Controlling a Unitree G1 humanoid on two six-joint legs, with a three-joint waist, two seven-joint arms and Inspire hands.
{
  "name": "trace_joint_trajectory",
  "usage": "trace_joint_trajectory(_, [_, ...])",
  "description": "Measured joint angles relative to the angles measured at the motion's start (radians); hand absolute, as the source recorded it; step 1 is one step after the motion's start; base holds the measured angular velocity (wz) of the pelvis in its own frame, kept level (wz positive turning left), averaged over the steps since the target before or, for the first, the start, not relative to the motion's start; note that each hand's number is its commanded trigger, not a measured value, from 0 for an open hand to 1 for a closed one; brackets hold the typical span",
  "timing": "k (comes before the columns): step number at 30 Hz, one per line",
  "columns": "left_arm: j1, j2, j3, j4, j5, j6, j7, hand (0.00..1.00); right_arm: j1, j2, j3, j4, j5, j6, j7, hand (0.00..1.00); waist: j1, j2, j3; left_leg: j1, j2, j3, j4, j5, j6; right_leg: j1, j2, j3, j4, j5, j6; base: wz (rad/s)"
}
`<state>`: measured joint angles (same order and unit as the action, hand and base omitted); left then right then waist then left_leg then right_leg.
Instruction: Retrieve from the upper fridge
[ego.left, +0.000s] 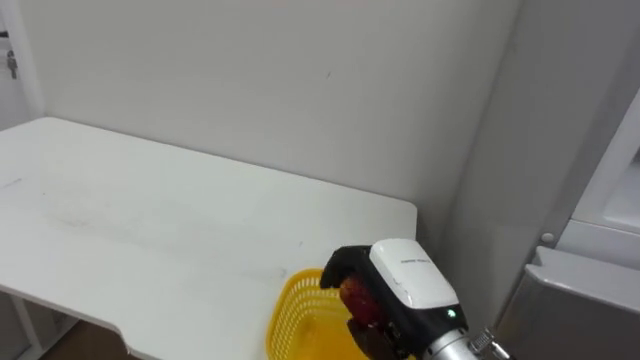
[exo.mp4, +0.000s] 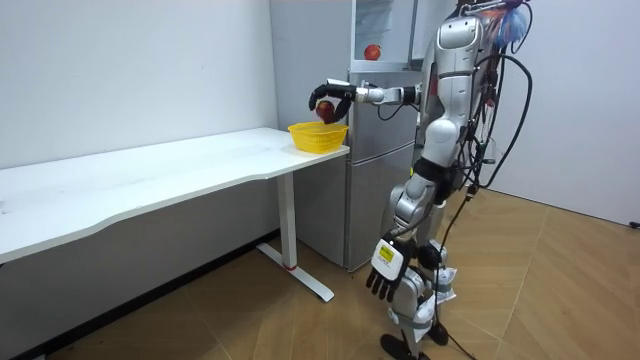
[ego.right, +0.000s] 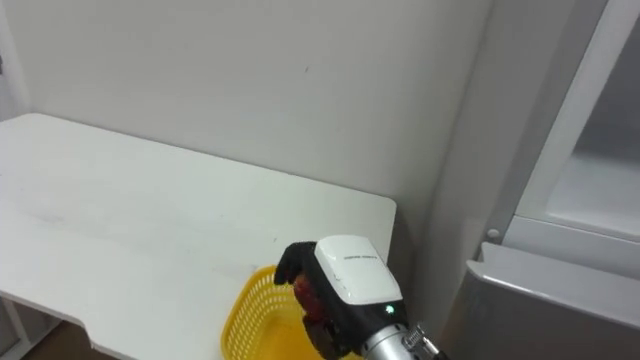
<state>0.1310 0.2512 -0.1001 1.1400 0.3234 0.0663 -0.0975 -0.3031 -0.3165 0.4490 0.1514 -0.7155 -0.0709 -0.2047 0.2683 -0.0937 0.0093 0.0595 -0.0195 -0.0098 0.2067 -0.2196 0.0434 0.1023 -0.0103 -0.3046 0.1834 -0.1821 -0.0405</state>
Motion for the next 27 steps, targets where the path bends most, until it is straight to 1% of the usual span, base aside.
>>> trace_joint_trajectory(4, [-0.004, 0.0, -0.001, 0.0, 0.0, 0.0, 0.003, 0.0, 0.0, 0.0, 0.0, -0.001, 0.001, 0.0, 0.0, 0.0, 0.011, -0.001, -0.0005, -0.005, -0.005, -0.003, -0.002, 0.0, 0.001, -0.001, -0.004, -0.002, 0.0, -0.002, 0.003, 0.0])
trace_joint_trajectory(12, [-0.003, 0.001, -0.001, 0.0, 0.0, 0.0, 0.003, 0.0, 0.0, 0.005, 0.0, -0.001, 0.001, 0.0, 0.0, 0.0, 0.014, -0.009, -0.0054, -0.008, -0.011, -0.007, 0.0, 0.005, 0.004, 0.0, -0.009, -0.006, 0.001, -0.003, 0.005, 0.01])
trace_joint_trajectory(17, [-0.003, 0.001, -0.001, 0.0, 0.0, 0.0, 0.003, 0.0, 0.0, 0.012, 0.0, -0.001, 0.001, -0.001, 0.0, 0.0, 0.013, -0.01, -0.005, -0.008, -0.011, -0.008, 0.0, 0.005, 0.004, -0.001, -0.009, -0.006, 0.001, -0.003, 0.005, 0.0])
trace_joint_trajectory(23, [-0.005, 0.0, -0.002, 0.0, 0.0, -0.001, 0.007, 0.0, 0.0, 0.014, 0.0, -0.001, 0.001, -0.002, 0.0, 0.0, 0.012, -0.009, -0.0018, -0.011, -0.011, -0.009, 0.0, 0.005, 0.004, -0.004, -0.009, -0.007, 0.001, -0.003, 0.005, 0.0])
trace_joint_trajectory(25, [-0.009, -0.001, -0.002, 0.0, 0.0, -0.002, 0.007, 0.0, 0.0, 0.014, 0.0, -0.001, 0.001, -0.003, 0.002, 0.0, 0.012, -0.01, 0.003, -0.012, -0.011, -0.009, -0.001, 0.005, 0.004, -0.005, -0.009, -0.007, 0.001, -0.003, 0.005, 0.0])
trace_joint_trajectory(27, [-0.009, -0.002, -0.002, 0.0, 0.0, -0.002, 0.007, 0.0, 0.0, 0.014, 0.0, -0.001, 0.0, -0.003, 0.006, 0.0, 0.012, -0.01, 0.0044, -0.015, -0.011, -0.009, -0.001, 0.005, 0.004, -0.007, -0.009, -0.007, 0.001, -0.003, 0.005, 0.0])
